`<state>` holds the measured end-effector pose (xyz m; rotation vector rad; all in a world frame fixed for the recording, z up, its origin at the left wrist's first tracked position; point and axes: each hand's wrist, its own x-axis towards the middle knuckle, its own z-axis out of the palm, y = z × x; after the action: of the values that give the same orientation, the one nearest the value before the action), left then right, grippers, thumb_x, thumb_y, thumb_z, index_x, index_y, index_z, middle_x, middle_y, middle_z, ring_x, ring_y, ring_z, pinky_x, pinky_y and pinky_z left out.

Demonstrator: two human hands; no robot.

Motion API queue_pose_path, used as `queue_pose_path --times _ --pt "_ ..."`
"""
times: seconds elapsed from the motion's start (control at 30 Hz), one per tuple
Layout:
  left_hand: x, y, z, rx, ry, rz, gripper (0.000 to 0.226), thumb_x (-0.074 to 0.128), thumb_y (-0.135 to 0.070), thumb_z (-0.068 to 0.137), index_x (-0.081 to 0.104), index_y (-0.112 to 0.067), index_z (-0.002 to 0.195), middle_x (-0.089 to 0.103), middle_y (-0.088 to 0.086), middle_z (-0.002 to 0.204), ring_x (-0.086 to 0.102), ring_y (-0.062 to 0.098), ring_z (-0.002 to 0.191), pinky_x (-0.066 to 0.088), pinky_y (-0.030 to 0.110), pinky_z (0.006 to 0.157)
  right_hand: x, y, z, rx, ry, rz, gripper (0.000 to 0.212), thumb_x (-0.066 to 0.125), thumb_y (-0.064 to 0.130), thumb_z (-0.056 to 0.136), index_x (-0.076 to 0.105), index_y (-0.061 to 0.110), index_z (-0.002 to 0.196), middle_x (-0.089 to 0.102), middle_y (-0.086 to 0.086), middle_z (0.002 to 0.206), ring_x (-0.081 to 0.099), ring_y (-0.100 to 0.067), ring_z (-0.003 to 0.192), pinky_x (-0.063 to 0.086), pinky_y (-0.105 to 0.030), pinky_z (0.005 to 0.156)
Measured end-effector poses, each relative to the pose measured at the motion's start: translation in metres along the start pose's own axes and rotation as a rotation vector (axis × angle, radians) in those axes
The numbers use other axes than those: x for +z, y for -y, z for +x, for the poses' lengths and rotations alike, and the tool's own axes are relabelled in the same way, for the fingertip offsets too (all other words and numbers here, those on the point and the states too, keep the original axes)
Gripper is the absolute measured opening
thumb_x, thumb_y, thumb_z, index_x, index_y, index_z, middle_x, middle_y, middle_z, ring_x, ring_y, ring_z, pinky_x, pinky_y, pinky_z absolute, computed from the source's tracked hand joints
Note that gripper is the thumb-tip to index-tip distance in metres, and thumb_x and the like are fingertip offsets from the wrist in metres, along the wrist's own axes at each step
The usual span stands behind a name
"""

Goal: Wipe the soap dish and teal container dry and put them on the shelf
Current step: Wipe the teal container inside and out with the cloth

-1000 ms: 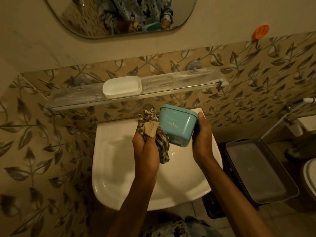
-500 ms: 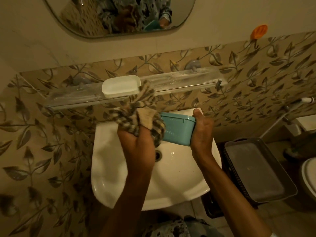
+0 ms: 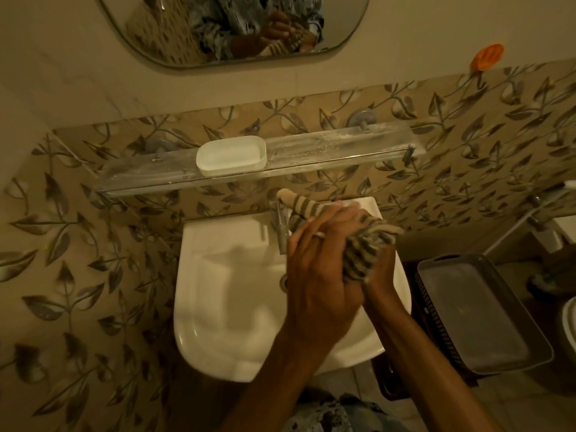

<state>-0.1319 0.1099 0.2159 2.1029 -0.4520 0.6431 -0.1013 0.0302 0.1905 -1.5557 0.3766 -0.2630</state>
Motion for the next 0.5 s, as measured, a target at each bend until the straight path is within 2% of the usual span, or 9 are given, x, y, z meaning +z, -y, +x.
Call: queue_pose_path --times 0.03,0.1,0.17,0.23,0.27,0.3,0.37,0.43,0.5 --pt "-0.003 0.008 0.001 -0.046 -0.035 -0.036 0.039 0.044 -0.022 0.089 0.052 -0.015 0.127 0.058 0.001 0.132 0.045 0.012 0.131 0.033 0.041 0.109 0.003 0.006 0.007 -0.032 -0.055 0.023 0.041 0.047 0.015 0.098 0.053 0.022 0.058 0.056 0.005 0.058 0.054 0.000 0.052 0.045 -0.029 0.056" --pt "-0.011 0.022 0.005 -0.196 -0.067 -0.155 0.043 0.049 -0.008 0.085 0.051 -0.018 0.127 0.060 0.000 0.128 0.051 0.010 0.124 0.045 0.039 0.102 0.007 0.010 0.016 0.060 -0.096 0.093 0.036 0.051 0.038 0.085 0.055 0.017 0.056 0.060 -0.001 0.059 0.059 -0.014 0.055 0.045 -0.033 0.056" --pt "-0.016 0.027 0.008 -0.377 -0.119 -0.297 0.040 0.051 0.000 0.087 0.054 -0.022 0.120 0.063 -0.011 0.112 0.060 0.003 0.108 0.056 0.028 0.086 0.004 0.001 0.014 0.076 -0.089 0.098 0.036 0.051 0.042 0.078 0.053 0.020 0.050 0.059 -0.002 0.054 0.058 -0.018 0.052 0.044 -0.032 0.056" --pt "-0.017 0.025 0.010 -0.443 -0.167 -0.311 0.031 0.053 -0.005 0.089 0.054 -0.021 0.116 0.062 -0.015 0.104 0.062 0.000 0.100 0.055 0.017 0.076 0.004 -0.001 0.015 0.065 -0.058 0.058 0.043 0.050 0.038 0.085 0.052 0.023 0.044 0.056 0.004 0.047 0.057 -0.013 0.048 0.043 -0.031 0.054" --pt "-0.016 0.022 0.008 -0.404 -0.181 -0.263 0.033 0.052 -0.007 0.089 0.053 -0.021 0.119 0.062 -0.014 0.110 0.059 -0.001 0.105 0.054 0.019 0.081 0.006 0.002 0.017 0.053 -0.081 0.056 0.044 0.050 0.035 0.088 0.052 0.023 0.046 0.055 0.004 0.048 0.056 -0.012 0.049 0.042 -0.030 0.054" --pt "-0.013 0.016 0.006 -0.328 -0.171 -0.194 0.038 0.052 -0.010 0.088 0.051 -0.023 0.124 0.059 -0.013 0.120 0.054 -0.001 0.116 0.051 0.027 0.092 0.009 0.008 0.017 0.056 -0.088 0.068 0.043 0.049 0.029 0.093 0.051 0.022 0.050 0.055 0.002 0.052 0.056 -0.012 0.050 0.042 -0.029 0.054" --pt "-0.002 0.004 -0.001 -0.162 -0.117 -0.034 0.040 0.051 -0.018 0.088 0.049 -0.025 0.127 0.051 -0.016 0.132 0.040 0.003 0.132 0.034 0.041 0.109 0.004 0.008 0.009 0.032 -0.028 -0.022 0.044 0.049 0.016 0.098 0.053 0.020 0.055 0.054 0.004 0.055 0.054 -0.004 0.049 0.043 -0.022 0.051" --pt "0.006 -0.005 -0.007 0.008 -0.029 0.105 0.041 0.053 -0.022 0.082 0.051 -0.021 0.123 0.055 -0.009 0.134 0.036 0.009 0.136 0.022 0.041 0.114 -0.013 -0.006 -0.010 0.146 0.097 -0.050 0.041 0.050 0.001 0.091 0.057 0.022 0.056 0.055 0.005 0.057 0.055 0.004 0.044 0.042 -0.010 0.047" --pt "0.009 -0.007 -0.009 0.139 0.057 0.184 0.047 0.056 -0.020 0.076 0.050 -0.019 0.122 0.057 -0.002 0.134 0.037 0.014 0.137 0.020 0.041 0.115 -0.024 -0.011 -0.027 0.317 0.227 -0.019 0.044 0.042 -0.015 0.091 0.049 0.021 0.067 0.050 0.004 0.070 0.052 0.015 0.041 0.042 -0.003 0.048"
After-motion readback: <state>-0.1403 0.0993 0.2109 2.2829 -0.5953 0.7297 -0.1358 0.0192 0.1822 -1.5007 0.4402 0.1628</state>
